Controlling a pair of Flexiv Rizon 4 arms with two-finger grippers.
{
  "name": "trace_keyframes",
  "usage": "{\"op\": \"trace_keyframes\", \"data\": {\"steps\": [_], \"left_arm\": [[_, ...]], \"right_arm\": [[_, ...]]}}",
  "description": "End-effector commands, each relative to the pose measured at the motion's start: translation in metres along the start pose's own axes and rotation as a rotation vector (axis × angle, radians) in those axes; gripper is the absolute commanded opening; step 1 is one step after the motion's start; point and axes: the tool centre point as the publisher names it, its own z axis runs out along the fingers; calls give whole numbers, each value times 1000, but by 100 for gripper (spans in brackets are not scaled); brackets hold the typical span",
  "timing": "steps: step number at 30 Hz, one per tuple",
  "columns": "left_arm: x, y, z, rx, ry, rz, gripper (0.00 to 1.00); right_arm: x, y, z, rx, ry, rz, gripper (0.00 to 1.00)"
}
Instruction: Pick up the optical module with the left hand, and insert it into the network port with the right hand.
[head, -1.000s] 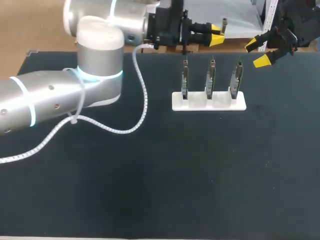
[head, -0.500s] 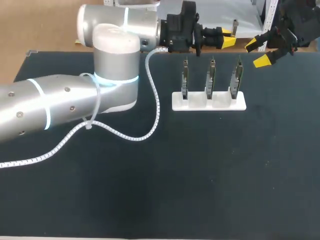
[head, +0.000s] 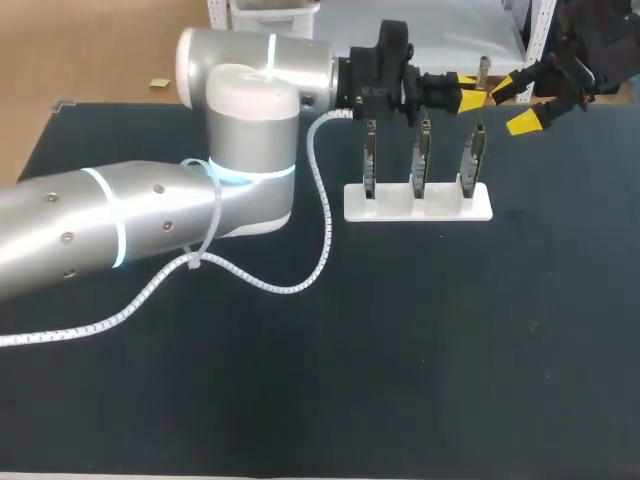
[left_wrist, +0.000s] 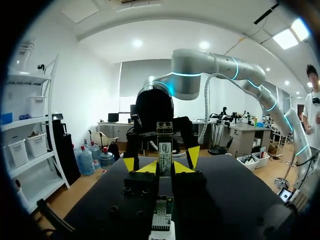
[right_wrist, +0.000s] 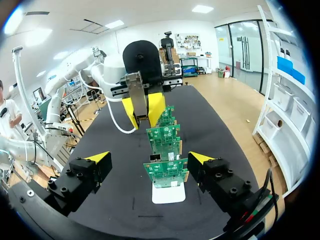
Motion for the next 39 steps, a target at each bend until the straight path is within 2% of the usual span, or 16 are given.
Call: {"op": "trace_keyframes", "data": {"steps": [1, 15, 39], "left_arm": [[4, 13, 11, 27, -8, 1, 0], [8, 12, 16, 12, -13, -17, 0], [16, -2, 10, 20, 23, -37, 0]], "right_arm": [[0, 1, 0, 2, -1, -1, 100], [0, 1, 0, 2, -1, -1, 100], [0, 1, 0, 2, -1, -1, 100]]}}
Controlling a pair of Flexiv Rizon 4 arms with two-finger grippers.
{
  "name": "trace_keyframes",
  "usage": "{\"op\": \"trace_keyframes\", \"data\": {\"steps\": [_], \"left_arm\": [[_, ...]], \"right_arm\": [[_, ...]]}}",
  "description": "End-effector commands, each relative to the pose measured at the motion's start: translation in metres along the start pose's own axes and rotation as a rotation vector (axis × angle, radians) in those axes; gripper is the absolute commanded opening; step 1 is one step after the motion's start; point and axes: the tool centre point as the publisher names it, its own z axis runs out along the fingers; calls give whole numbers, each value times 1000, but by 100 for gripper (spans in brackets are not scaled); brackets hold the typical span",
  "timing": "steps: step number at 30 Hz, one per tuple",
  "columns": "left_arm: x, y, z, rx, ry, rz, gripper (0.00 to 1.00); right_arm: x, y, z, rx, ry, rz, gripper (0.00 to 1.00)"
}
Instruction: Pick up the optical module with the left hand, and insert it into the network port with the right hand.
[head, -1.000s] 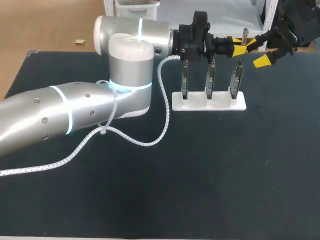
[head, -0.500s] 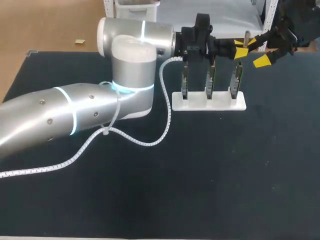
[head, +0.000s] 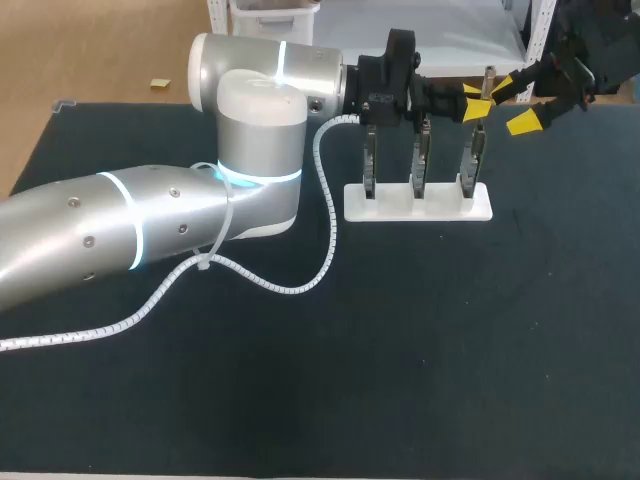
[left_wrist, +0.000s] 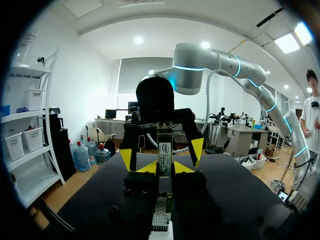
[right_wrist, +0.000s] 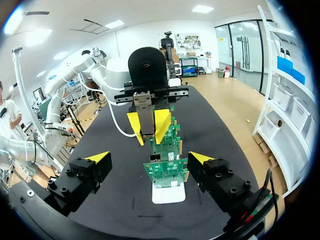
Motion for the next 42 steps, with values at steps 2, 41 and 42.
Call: {"op": "trace_keyframes", "data": {"steps": [2, 41, 42], "left_arm": [[0, -3, 2, 0, 8, -6, 0], [3, -10, 7, -48, 28, -15, 0], [4, -10, 7, -49, 29, -17, 0]], "right_arm": [[0, 1, 0, 2, -1, -1, 100], [0, 1, 0, 2, -1, -1, 100], [0, 1, 0, 2, -1, -1, 100]]}}
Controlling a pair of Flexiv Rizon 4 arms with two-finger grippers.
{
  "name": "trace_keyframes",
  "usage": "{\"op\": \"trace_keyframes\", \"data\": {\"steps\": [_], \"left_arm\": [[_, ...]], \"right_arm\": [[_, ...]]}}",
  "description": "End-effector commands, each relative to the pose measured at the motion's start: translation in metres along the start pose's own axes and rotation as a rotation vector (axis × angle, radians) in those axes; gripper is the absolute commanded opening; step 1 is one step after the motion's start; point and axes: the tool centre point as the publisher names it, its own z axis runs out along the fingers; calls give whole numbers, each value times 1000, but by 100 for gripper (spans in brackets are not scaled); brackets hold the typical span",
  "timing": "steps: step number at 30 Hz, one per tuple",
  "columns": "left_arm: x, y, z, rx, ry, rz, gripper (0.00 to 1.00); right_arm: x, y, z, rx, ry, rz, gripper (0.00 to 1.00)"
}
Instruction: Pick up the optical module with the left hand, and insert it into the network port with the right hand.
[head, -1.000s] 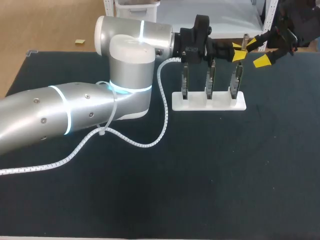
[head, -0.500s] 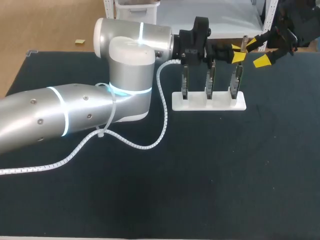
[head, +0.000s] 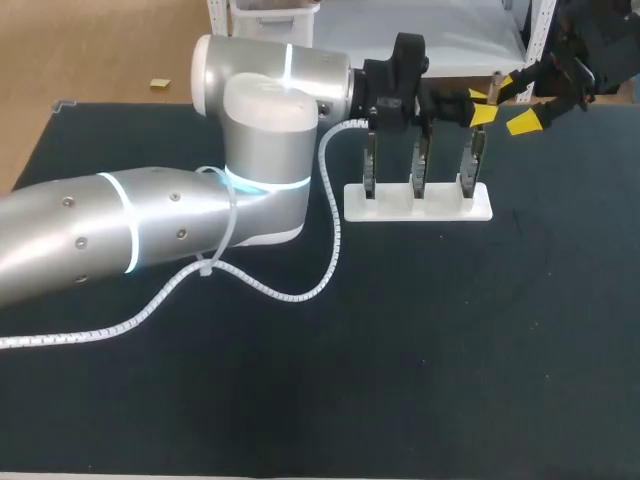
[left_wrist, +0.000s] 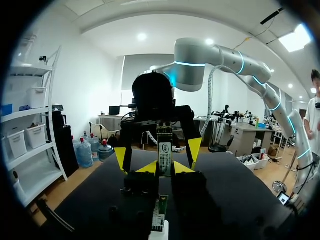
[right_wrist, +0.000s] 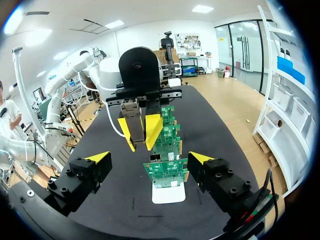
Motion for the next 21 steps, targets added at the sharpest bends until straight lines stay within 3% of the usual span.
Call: {"op": "trace_keyframes", "data": {"steps": [1, 21], "left_arm": [[3, -3, 0, -7, -1, -5, 0], [5, 2, 1, -14, 3, -2, 0]], "right_arm": [[0, 1, 0, 2, -1, -1, 100], [0, 1, 0, 2, -1, -1, 100]]}}
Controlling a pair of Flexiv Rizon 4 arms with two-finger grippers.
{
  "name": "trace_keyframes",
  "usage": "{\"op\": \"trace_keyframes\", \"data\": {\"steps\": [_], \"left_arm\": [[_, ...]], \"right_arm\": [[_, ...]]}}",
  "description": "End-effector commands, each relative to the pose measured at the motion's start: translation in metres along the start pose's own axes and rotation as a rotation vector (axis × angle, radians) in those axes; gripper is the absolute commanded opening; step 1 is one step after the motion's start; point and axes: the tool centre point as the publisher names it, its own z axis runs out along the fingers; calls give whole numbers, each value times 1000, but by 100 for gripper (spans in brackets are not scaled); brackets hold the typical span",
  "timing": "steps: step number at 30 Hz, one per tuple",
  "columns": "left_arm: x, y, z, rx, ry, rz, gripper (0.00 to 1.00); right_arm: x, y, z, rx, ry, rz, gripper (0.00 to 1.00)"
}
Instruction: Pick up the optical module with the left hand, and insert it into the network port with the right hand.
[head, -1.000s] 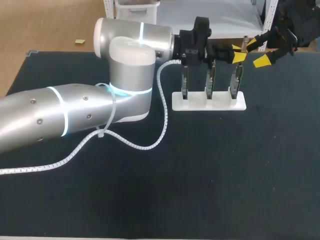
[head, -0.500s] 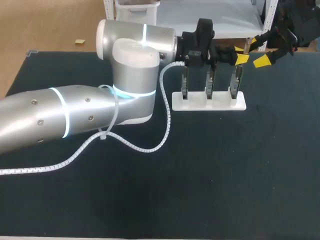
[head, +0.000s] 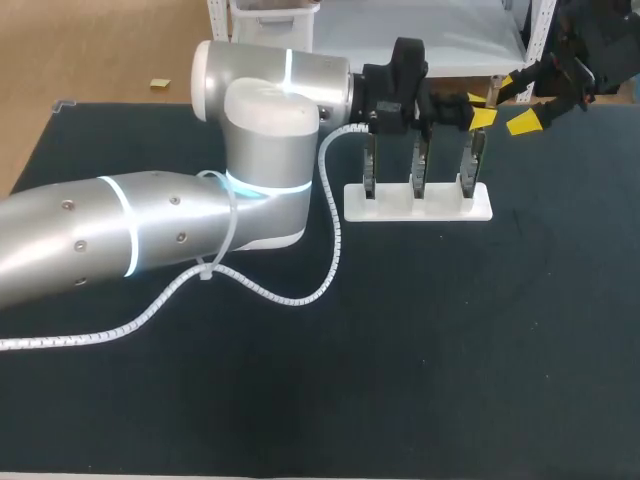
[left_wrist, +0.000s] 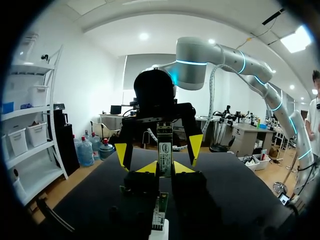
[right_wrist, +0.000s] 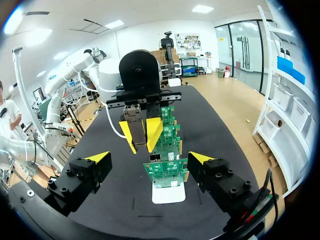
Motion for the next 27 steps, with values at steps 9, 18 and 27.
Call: {"op": "trace_keyframes", "data": {"steps": [9, 18, 27], "left_arm": [[0, 4, -1, -8, 2, 13, 0], [2, 5, -1, -9, 19, 18, 0], [2, 5, -1, -9, 19, 18, 0]], "right_arm": [[0, 1, 0, 2, -1, -1, 100], [0, 1, 0, 2, -1, -1, 100], [-1, 0, -1, 17, 8, -7, 100]]}}
